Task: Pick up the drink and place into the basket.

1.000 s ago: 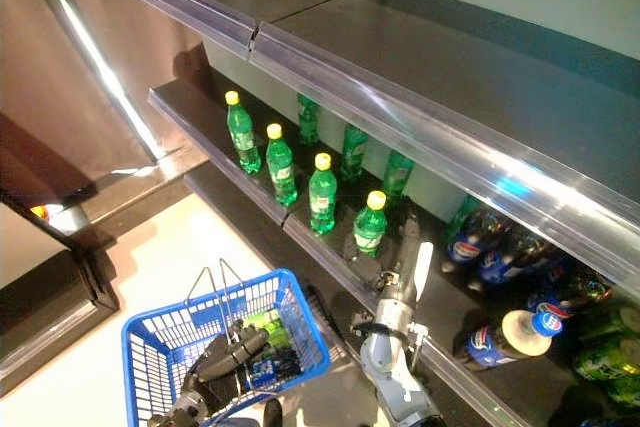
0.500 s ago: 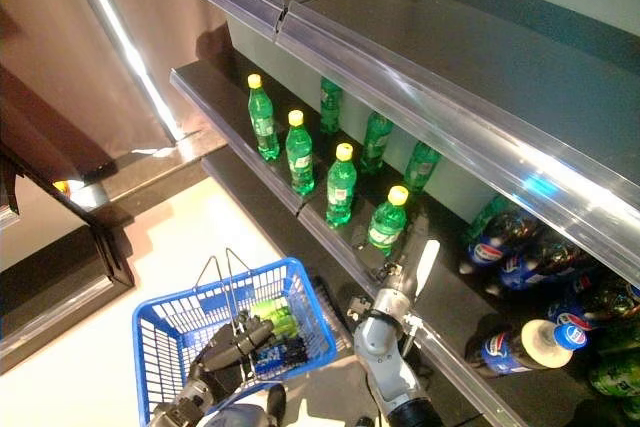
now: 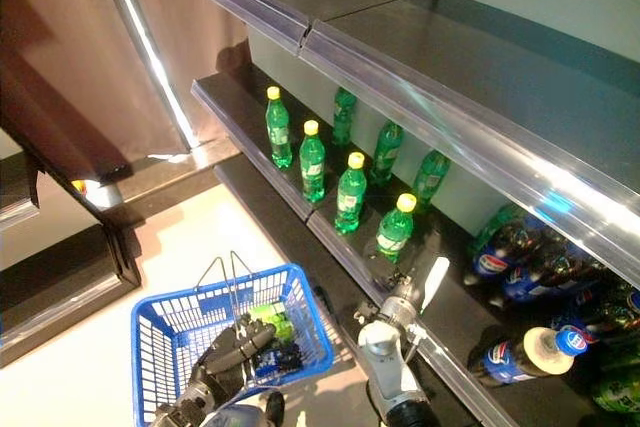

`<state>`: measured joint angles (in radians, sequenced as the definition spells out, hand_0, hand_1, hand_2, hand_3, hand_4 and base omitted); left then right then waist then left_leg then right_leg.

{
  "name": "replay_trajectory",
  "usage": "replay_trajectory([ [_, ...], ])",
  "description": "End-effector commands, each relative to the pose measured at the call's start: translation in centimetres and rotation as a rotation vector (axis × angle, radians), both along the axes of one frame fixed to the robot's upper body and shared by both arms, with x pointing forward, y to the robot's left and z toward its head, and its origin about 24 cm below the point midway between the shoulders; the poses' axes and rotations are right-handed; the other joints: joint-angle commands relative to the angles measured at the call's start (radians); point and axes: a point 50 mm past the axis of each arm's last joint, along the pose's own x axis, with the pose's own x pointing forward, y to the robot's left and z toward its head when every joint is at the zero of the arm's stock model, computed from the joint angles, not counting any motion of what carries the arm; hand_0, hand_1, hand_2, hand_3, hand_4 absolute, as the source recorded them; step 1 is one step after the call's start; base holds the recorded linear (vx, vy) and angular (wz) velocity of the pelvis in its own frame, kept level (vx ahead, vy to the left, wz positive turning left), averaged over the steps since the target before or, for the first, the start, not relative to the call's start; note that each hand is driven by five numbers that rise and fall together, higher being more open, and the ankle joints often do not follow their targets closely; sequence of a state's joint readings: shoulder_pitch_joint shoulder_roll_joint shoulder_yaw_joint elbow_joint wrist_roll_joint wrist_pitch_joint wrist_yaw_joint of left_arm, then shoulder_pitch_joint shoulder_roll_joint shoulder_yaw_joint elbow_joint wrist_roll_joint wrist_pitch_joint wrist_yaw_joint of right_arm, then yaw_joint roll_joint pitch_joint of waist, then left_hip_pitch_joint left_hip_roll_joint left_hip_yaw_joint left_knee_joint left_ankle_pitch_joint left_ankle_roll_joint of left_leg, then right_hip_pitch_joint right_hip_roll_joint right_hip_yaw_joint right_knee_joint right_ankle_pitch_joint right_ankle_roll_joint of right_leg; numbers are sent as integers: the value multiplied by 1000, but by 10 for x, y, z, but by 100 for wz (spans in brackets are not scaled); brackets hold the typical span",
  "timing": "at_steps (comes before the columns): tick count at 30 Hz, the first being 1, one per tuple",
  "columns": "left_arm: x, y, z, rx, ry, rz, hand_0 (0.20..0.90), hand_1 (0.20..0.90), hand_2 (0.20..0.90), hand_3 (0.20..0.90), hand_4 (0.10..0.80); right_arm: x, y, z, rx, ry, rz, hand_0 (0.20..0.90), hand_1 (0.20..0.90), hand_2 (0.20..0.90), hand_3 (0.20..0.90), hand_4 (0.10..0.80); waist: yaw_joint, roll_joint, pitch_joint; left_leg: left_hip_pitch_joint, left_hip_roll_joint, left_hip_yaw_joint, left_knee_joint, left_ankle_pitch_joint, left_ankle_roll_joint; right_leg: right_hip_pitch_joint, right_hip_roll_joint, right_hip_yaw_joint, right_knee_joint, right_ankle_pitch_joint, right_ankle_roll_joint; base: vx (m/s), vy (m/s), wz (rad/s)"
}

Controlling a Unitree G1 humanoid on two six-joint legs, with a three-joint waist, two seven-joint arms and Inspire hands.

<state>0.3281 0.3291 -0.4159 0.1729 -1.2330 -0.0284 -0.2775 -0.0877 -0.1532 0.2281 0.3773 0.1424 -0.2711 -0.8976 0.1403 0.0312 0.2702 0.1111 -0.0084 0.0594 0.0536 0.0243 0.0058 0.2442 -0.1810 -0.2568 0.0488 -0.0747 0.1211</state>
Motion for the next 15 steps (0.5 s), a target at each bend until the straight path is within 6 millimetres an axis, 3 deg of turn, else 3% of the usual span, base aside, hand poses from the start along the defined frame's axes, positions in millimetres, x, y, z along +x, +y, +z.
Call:
replay_trajectory([
  [1,21,-36,74,-221,-443,-92,300,300,300,200,100,12,-13,26,-7,-168,-49,900,900,900,900,800,55,-7,-107,-30,104,-86,128,-12,-70,-66,-127,-2,14,210,73,106,-5,7],
  [15,3,-23,60,-188,-347,-129,300,300,300,200,100,5,-24,-3,94,-55,10,900,900,900,900,800,93,-25,-118,-17,106,-113,185,-7,-75,-13,-133,-29,18,241,88,103,-20,3],
])
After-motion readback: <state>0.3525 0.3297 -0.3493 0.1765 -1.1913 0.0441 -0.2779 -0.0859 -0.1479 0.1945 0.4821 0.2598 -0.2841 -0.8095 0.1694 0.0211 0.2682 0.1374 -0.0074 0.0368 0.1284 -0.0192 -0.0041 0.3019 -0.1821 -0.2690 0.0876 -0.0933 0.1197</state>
